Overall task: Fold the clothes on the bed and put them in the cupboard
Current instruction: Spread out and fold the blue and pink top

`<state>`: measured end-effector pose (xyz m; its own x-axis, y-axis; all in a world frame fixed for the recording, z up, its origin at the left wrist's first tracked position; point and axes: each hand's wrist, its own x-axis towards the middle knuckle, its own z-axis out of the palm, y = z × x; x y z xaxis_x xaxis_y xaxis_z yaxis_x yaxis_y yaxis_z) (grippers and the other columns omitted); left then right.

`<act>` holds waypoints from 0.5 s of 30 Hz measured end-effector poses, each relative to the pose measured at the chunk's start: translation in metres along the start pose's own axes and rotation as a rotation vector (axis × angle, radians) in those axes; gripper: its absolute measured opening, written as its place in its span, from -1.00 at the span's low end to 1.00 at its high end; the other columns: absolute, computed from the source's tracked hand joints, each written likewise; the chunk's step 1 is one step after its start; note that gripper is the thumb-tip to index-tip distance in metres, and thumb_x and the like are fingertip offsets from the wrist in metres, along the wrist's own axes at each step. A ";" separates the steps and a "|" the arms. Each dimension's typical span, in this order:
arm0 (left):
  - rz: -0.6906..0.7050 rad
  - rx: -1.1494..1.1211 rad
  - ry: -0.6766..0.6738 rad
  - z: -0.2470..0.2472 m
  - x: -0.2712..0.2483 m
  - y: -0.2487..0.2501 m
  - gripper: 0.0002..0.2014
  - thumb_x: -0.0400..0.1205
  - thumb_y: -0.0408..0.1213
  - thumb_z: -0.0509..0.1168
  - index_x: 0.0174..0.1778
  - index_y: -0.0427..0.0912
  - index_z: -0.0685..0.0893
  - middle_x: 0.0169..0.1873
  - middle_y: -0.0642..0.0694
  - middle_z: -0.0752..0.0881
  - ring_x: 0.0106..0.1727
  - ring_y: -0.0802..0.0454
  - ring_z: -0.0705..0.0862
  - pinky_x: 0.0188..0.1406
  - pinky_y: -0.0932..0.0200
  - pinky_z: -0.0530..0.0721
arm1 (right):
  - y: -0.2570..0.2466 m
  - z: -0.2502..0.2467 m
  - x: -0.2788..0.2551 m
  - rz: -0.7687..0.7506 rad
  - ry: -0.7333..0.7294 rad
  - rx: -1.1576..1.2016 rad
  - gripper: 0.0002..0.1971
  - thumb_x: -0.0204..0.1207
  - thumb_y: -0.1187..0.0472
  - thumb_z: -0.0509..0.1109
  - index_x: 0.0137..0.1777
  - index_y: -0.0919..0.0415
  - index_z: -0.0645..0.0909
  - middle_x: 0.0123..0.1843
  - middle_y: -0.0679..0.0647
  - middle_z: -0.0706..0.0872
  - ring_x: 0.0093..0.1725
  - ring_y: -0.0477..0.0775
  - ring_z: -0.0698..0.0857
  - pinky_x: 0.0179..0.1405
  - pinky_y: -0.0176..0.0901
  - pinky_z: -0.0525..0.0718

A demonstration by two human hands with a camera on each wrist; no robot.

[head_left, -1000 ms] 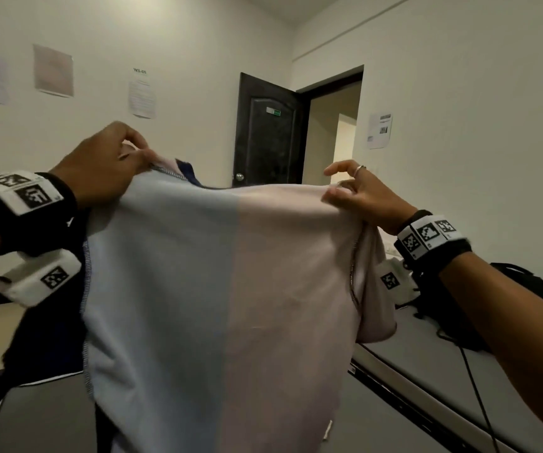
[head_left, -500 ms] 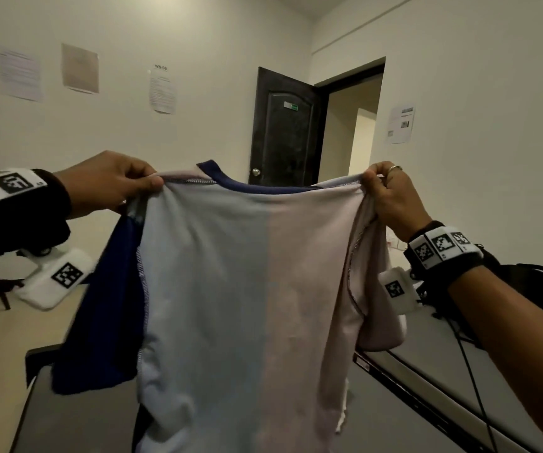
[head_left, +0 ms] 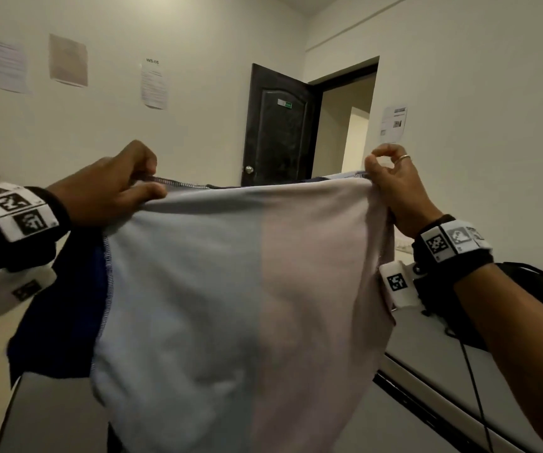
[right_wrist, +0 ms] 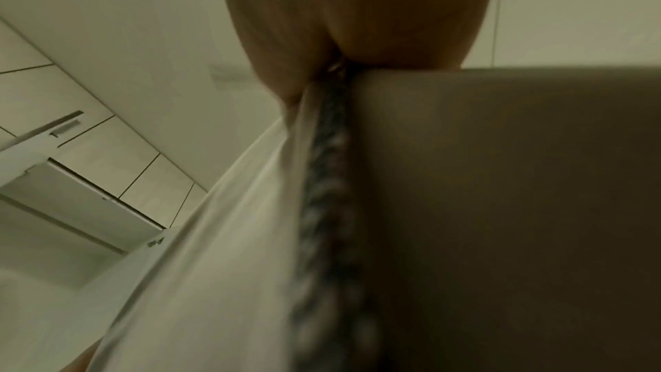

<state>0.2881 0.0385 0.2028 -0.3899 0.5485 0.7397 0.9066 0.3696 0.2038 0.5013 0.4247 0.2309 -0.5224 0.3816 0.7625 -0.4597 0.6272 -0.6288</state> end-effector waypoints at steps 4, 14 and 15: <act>0.024 0.222 -0.083 -0.006 0.002 -0.012 -0.70 0.55 0.01 0.44 -0.05 0.25 0.39 -0.19 -0.09 0.71 -0.22 -0.19 0.64 -0.14 -0.01 0.51 | -0.009 -0.016 -0.011 -0.012 -0.367 -0.112 -0.58 0.41 0.24 0.58 0.14 -0.05 0.46 0.06 0.12 0.70 -0.05 -0.01 0.74 -0.11 -0.16 0.79; -0.042 0.470 0.089 -0.006 0.025 -0.022 -0.67 0.47 -0.44 0.40 0.11 -0.02 0.68 -0.05 -0.29 0.78 -0.08 -0.39 0.72 -0.18 -0.07 0.59 | -0.009 -0.025 -0.007 -0.239 -0.246 -0.590 -0.84 0.57 0.18 0.54 -0.12 0.04 0.57 -0.18 -0.08 0.63 -0.19 -0.11 0.57 -0.24 -0.49 0.50; -0.082 0.406 0.120 -0.005 0.028 -0.022 -0.71 0.51 -0.45 0.38 0.10 -0.07 0.75 -0.03 -0.31 0.79 -0.03 -0.42 0.72 -0.11 -0.11 0.62 | -0.008 -0.024 -0.006 -0.225 -0.252 -0.604 -0.83 0.54 0.14 0.56 -0.13 0.07 0.59 -0.19 -0.05 0.64 -0.20 -0.09 0.58 -0.26 -0.46 0.51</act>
<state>0.2579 0.0422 0.2222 -0.4146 0.4223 0.8061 0.7268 0.6867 0.0141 0.5256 0.4339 0.2347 -0.6462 0.0744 0.7595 -0.1342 0.9686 -0.2091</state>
